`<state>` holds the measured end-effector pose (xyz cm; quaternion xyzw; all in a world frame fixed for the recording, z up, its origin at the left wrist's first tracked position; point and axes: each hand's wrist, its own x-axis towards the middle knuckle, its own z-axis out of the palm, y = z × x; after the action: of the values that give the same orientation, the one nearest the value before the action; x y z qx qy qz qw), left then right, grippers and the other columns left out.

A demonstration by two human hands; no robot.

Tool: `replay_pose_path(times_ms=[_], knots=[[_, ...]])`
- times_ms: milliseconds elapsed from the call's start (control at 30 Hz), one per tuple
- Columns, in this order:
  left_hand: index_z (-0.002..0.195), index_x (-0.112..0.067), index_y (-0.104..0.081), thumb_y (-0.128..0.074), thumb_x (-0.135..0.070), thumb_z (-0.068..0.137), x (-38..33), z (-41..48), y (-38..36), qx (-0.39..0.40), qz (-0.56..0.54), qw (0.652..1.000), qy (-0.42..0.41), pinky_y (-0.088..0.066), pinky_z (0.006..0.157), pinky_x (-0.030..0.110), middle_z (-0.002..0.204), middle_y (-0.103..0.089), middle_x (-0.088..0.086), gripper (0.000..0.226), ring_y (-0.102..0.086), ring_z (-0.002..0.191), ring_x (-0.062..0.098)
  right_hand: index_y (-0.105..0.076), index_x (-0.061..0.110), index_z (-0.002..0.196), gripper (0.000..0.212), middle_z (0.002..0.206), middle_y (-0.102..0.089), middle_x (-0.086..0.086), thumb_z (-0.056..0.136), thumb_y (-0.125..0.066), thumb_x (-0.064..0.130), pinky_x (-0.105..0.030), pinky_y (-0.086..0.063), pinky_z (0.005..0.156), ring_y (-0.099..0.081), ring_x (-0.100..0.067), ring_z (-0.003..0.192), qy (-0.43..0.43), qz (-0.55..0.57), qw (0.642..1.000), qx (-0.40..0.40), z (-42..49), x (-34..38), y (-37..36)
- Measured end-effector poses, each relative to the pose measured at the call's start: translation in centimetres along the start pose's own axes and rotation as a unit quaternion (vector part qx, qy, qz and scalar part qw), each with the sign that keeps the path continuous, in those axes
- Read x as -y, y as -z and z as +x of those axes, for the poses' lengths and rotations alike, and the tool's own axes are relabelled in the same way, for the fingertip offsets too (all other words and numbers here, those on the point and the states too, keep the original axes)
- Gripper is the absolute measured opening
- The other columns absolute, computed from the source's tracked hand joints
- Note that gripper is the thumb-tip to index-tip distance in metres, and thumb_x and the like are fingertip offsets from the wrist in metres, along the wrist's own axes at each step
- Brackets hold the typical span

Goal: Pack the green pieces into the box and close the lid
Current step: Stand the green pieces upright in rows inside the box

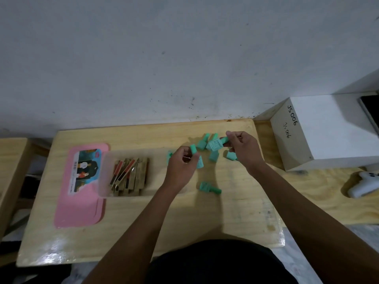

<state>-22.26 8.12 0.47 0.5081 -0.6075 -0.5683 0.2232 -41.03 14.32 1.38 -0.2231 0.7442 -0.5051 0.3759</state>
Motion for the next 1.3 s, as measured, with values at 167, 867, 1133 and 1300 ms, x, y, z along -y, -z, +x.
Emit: replay_pose_path(times_ms=[167, 867, 1133, 1300], knots=[[0.089, -0.019, -0.062, -0.067, -0.024, 0.088, 0.9, -0.8, 2.9, -0.077, 0.005, 0.996, -0.035, -0.051, 0.063, 0.013, 0.085, -0.068, -0.005, 0.007, -0.064, 0.076, 0.005, -0.068, 0.002, 0.099, 0.021, 0.087, -0.075, -0.006, 0.091, -0.066, 0.02, -0.02, -0.057, 0.062, -0.072, -0.01, 0.073, 0.044, -0.011, 0.999, 0.026, -2.6, -0.2, -2.6], [0.107, -0.011, -0.07, -0.074, -0.023, 0.082, 6.6, -0.9, 8.0, -0.054, 0.172, 0.982, -0.059, -0.05, 0.073, 0.022, 0.098, -0.066, 0.001, 0.028, -0.063, 0.085, 0.012, -0.076, 0.011, 0.096, 0.023, 0.091, -0.071, -0.005, 0.084, -0.072, 0.03, -0.033, -0.047, 0.069, -0.063, -0.021, 0.081, 0.267, -0.415, 0.863, 0.11, -5.6, -2.5, -10.4], [0.108, -0.013, -0.07, -0.072, -0.022, 0.083, 7.5, 0.1, 7.2, -0.036, 0.194, 0.979, -0.058, -0.053, 0.072, 0.03, 0.098, -0.067, 0.004, 0.027, -0.061, 0.082, 0.015, -0.076, 0.024, 0.083, 0.016, 0.081, -0.075, 0.007, 0.074, -0.079, 0.037, -0.033, -0.047, 0.062, -0.062, -0.018, 0.075, 0.3, -0.506, 0.808, 0.03, -4.8, -3.2, -11.3], [0.113, -0.012, -0.068, -0.071, -0.022, 0.084, 8.0, 0.6, 6.8, -0.025, 0.216, 0.974, -0.06, -0.047, 0.07, 0.024, 0.104, -0.067, 0.005, 0.031, -0.059, 0.083, 0.012, -0.076, 0.023, 0.083, 0.014, 0.081, -0.075, 0.007, 0.075, -0.078, 0.035, -0.034, -0.047, 0.064, -0.06, -0.018, 0.076, 0.291, -0.489, 0.822, 0.023, -4.6, -3.6, -11.5]])
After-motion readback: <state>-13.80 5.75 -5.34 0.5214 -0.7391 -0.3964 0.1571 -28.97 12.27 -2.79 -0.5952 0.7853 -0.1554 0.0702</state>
